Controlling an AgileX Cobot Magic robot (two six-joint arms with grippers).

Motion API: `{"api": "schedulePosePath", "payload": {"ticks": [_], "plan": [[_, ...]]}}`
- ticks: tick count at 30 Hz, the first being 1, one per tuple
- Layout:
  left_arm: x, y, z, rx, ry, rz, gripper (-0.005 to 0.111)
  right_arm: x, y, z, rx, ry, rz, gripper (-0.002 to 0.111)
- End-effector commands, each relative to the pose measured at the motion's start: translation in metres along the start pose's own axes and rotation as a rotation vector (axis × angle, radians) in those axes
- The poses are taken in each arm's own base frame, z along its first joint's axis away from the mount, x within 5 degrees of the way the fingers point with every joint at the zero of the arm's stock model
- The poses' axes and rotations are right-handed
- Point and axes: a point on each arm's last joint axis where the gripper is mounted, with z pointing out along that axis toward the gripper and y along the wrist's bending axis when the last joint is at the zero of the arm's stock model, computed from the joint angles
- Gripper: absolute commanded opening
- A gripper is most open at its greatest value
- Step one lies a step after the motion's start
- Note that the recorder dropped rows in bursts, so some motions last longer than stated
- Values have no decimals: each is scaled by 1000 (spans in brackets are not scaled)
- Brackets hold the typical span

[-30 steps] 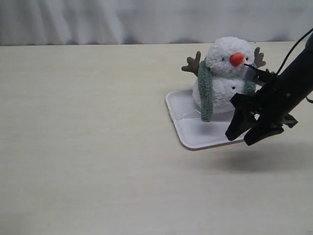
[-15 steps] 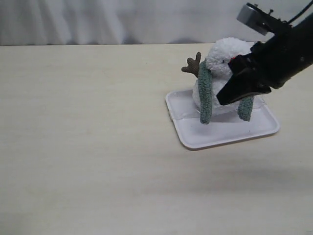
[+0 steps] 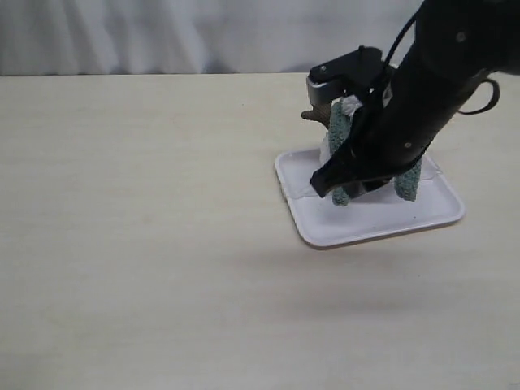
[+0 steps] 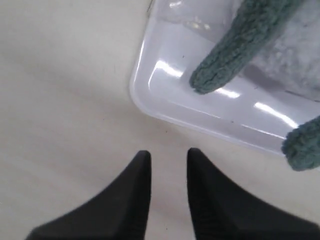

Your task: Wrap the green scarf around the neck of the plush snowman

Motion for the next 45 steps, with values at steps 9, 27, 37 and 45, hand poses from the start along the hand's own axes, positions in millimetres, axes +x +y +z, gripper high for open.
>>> {"api": "schedulePosePath", "payload": {"ticks": [9,27,37,45], "plan": [[0,0,0,-4,-7,-6,0,-21,-9,64,129,-29,90,52],[0,0,0,-4,-7,-6,0,-14,-15,-55,150,-390,69,4],[0,0,0,-4,-7,-6,0,45,-17,-177,145,-757,114,4],[0,0,0,-4,-7,-6,0,122,-14,-218,142,-981,96,4]]}}
